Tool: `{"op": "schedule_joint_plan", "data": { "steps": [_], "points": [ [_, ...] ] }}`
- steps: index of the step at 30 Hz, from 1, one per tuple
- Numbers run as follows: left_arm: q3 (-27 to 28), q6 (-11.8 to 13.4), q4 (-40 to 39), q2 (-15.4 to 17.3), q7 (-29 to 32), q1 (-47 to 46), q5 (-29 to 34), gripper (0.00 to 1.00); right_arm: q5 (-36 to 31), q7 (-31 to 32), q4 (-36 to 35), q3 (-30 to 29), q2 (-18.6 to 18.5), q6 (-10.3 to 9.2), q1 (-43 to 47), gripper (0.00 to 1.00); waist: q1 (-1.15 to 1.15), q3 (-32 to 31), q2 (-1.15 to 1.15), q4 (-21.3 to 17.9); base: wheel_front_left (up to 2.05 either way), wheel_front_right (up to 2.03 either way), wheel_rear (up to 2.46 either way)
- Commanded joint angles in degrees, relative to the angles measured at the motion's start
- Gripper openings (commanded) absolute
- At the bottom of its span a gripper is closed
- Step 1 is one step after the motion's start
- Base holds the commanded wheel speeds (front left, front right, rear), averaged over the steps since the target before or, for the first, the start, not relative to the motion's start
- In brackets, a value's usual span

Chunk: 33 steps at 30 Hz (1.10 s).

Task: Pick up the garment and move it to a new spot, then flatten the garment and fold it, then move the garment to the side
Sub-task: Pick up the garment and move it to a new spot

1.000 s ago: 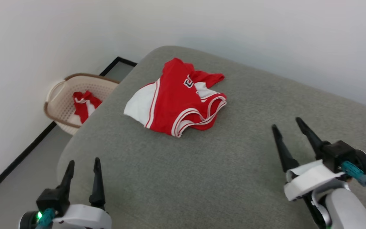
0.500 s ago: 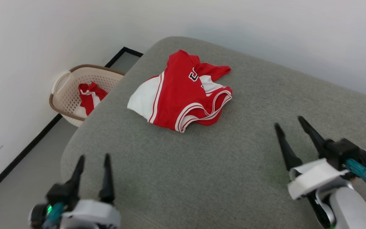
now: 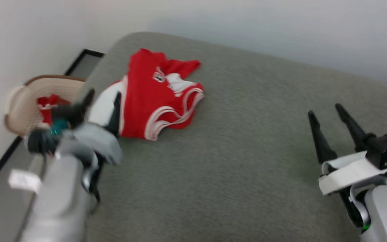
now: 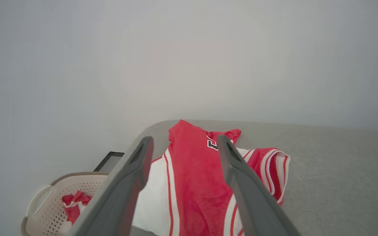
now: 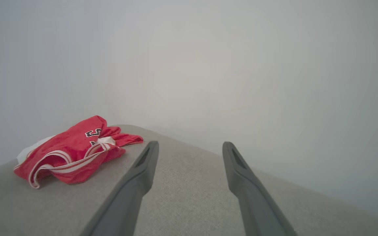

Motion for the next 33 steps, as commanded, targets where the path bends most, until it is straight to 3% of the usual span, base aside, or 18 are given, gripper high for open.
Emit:
{"op": "schedule_joint_plan", "data": {
  "steps": [1, 6, 11, 17, 24, 25, 27, 28, 33],
  "points": [
    [-0.3, -0.1, 0.9, 0.8, 1.1, -2.3, -1.1, 1.0, 0.5, 0.0, -0.2, -0.1, -0.1, -0.08, -1.0, 1.0, 0.0, 12.1, 0.0, -13.0, 0.0, 0.0, 0.0],
    [-5.9, -0.1, 10.5, 5.6, 14.7, -11.0, -12.1, 1.0, 1.0, 0.0, -0.8, -0.5, 1.0, -0.08, -2.6, 1.0, 0.0, 15.6, 0.0, -18.0, 0.0, 0.0, 0.0],
    [-8.7, -0.1, 14.6, 10.5, 30.8, -14.9, -24.4, 1.0, 1.3, 0.0, -1.2, -0.5, 2.0, -0.08, -3.7, 1.0, 0.0, 17.6, 0.0, -21.6, 0.0, 0.0, 0.0],
    [-9.7, -0.1, 19.2, 15.0, 38.8, -16.1, -29.7, 1.0, 1.5, 0.0, -1.9, -0.2, 2.4, -0.08, -5.4, 1.0, 0.0, 20.3, 0.0, -24.8, 0.0, 0.0, 0.0],
    [-11.0, 0.0, 26.1, 13.0, 42.9, -14.1, -31.9, 1.0, 1.4, 0.0, -2.0, -0.2, 2.8, -0.08, -5.7, 1.0, 0.0, 21.0, 0.0, -26.4, 0.0, 0.0, 0.0],
    [-11.5, 0.0, 26.4, 12.4, 43.5, -13.8, -32.3, 0.79, 1.3, 0.0, -1.9, -0.3, 2.8, -0.08, -5.6, 1.0, 0.0, 20.8, 0.0, -26.4, 0.0, 0.0, 0.0],
    [-12.3, -0.1, 25.9, 11.6, 43.2, -13.5, -33.1, 0.11, 1.0, 0.0, -1.8, -0.4, 2.8, -0.08, -5.4, 1.0, 0.0, 20.2, 0.0, -26.1, 0.0, 0.0, 0.0],
    [-12.4, -0.2, 25.6, 11.7, 42.2, -13.5, -33.3, 0.0, 0.9, 0.0, -1.7, -0.4, 2.8, -0.08, -5.3, 1.0, 0.0, 19.7, 0.0, -25.9, 0.0, 0.0, 0.0],
    [-14.2, -0.4, 22.8, 14.3, 35.1, -14.0, -31.9, 0.0, 0.8, 0.0, -1.3, -0.2, 3.3, -0.08, -4.3, 1.0, 0.0, 15.9, 0.0, -24.8, 0.0, 0.0, 0.0]
  ]
}}
